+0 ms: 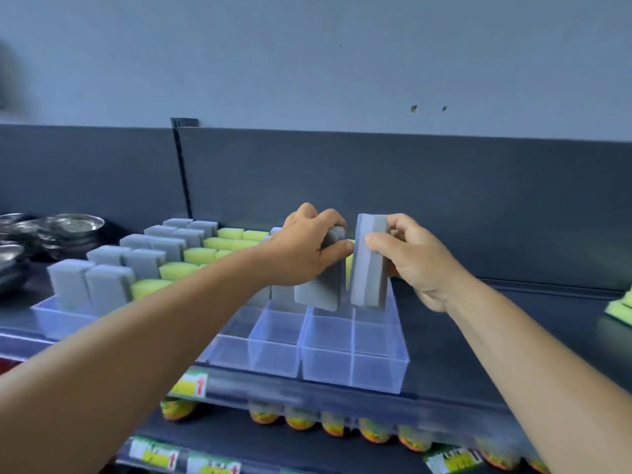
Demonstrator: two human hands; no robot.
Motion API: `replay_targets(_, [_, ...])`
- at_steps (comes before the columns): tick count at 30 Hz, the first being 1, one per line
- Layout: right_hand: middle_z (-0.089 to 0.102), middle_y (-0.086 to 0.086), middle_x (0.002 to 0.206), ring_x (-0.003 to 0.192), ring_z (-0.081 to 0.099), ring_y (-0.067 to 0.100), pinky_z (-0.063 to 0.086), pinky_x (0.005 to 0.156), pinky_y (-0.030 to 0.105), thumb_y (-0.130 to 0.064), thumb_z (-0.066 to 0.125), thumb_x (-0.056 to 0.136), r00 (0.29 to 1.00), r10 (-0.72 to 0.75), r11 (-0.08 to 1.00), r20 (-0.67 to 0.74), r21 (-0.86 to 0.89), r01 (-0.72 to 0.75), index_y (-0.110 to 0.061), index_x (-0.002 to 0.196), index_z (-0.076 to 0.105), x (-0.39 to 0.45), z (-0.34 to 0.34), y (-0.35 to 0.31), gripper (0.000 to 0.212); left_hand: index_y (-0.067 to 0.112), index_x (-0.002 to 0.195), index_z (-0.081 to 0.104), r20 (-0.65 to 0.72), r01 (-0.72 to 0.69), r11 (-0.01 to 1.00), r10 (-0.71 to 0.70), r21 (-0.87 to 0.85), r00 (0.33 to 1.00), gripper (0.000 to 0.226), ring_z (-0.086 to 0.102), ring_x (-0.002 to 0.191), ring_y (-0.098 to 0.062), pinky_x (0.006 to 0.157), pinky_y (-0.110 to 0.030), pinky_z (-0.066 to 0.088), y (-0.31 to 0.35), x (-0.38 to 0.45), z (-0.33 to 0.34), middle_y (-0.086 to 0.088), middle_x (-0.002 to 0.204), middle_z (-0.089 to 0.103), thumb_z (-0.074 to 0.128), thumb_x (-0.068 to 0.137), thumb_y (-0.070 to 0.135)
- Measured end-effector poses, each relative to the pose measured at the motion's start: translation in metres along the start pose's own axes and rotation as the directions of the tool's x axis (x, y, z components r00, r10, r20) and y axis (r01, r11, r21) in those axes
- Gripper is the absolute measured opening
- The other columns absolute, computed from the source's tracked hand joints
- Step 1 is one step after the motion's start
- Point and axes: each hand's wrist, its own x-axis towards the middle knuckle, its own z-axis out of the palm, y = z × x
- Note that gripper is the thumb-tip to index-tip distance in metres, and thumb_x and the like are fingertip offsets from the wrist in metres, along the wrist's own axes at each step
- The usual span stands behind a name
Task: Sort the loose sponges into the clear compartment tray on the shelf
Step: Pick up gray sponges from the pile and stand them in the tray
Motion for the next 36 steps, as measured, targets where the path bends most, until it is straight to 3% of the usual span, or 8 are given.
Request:
replay_targets(5, [0.06,0.001,0.099,0.084,0.056,0.016,0.049,0.069,0.033,-0.024,0.069,0.081,0.999,-0.046,0.996,-0.002,-0.079,0.046,-0.024,0.108,0.054,0.0,0.047,-0.008,0.031,0.02,0.111,0.046,0.094,0.129,0.992,-0.128,0.004,0.987,0.027,0.034,0.111,-0.02,0.094,-0.028,0.032,-0.032,-0.028,-0.036,-0.001,0.109,0.038,0.052,0.088,0.032])
replay_targets(8, [0.063,-0.002,0.095,0.085,0.059,0.017,0.051,0.072,0.033,-0.029,0.071,0.079,0.999,-0.033,0.986,0.025,-0.163,0.036,-0.024,0.104,0.06,0.0,0.067,-0.011,0.027,0.022,0.12,0.04,0.175,0.17,0.98,-0.186,0.105,0.967,0.037,0.033,0.105,-0.02,0.089,-0.029,0.032,-0.053,-0.043,-0.05,-0.001,0.11,0.031,0.053,0.086,0.025])
replay_targets(11, [0.062,-0.002,0.106,0.092,0.06,0.016,0.053,0.076,0.033,-0.045,0.072,0.071,0.999,-0.005,0.937,0.031,-0.349,0.015,-0.028,0.105,0.061,0.001,0.083,-0.009,0.04,0.021,0.126,0.039,0.238,0.175,0.968,-0.216,0.18,0.947,0.039,0.035,0.102,-0.02,0.088,-0.029,0.035,-0.075,-0.057,-0.054,-0.001,0.113,0.031,0.05,0.088,0.02])
replay_targets(15, [0.059,-0.005,0.097,0.072,0.052,0.01,0.037,0.054,0.023,-0.043,0.069,0.079,1.0,-0.019,0.836,0.018,-0.548,0.026,-0.025,0.105,0.056,-0.001,0.098,-0.005,0.035,0.022,0.132,0.038,0.258,0.144,0.975,-0.185,0.168,0.948,0.042,0.035,0.104,-0.018,0.092,-0.03,0.034,-0.09,-0.067,-0.052,-0.003,0.123,0.034,0.051,0.092,0.02])
replay_targets(23, [0.061,0.007,0.087,0.057,0.044,0.017,0.035,0.054,0.028,-0.048,0.066,0.08,0.999,0.021,0.733,-0.03,-0.679,-0.036,-0.011,0.105,0.058,-0.003,0.091,-0.009,0.045,0.021,0.134,0.041,0.259,0.106,0.988,-0.131,0.109,0.957,0.041,0.048,0.101,-0.022,0.086,-0.028,0.039,-0.095,-0.06,-0.048,0.0,0.118,0.038,0.051,0.094,0.021])
replay_targets(28, [0.056,-0.002,0.099,0.083,0.047,0.018,0.036,0.061,0.028,-0.049,0.065,0.081,0.999,-0.038,0.648,-0.005,-0.762,0.021,-0.017,0.107,0.056,-0.005,0.099,-0.001,0.042,0.02,0.134,0.041,0.291,0.099,0.975,-0.155,0.198,0.944,0.04,0.049,0.095,-0.024,0.082,-0.03,0.039,-0.101,-0.061,-0.048,0.0,0.114,0.037,0.05,0.095,0.02])
replay_targets(32, [0.052,0.0,0.114,0.099,0.052,0.023,0.04,0.074,0.032,-0.051,0.062,0.082,0.996,-0.077,0.494,0.05,-0.866,0.081,-0.019,0.114,0.055,-0.005,0.106,-0.003,0.046,0.019,0.129,0.045,0.309,0.032,0.959,-0.122,0.28,0.943,0.036,0.041,0.088,-0.019,0.075,-0.028,0.033,-0.095,-0.061,-0.038,-0.001,0.113,0.038,0.052,0.093,0.02])
replay_targets(36, [0.044,0.002,0.098,0.1,0.054,0.029,0.039,0.071,0.033,-0.048,0.061,0.085,0.985,-0.074,0.379,0.157,-0.909,0.174,-0.018,0.101,0.052,-0.006,0.119,-0.007,0.036,0.016,0.117,0.052,0.266,0.012,0.929,-0.118,0.369,0.957,0.027,0.045,0.105,-0.024,0.08,-0.034,0.041,-0.092,-0.062,-0.029,0.0,0.106,0.039,0.054,0.09,0.021])
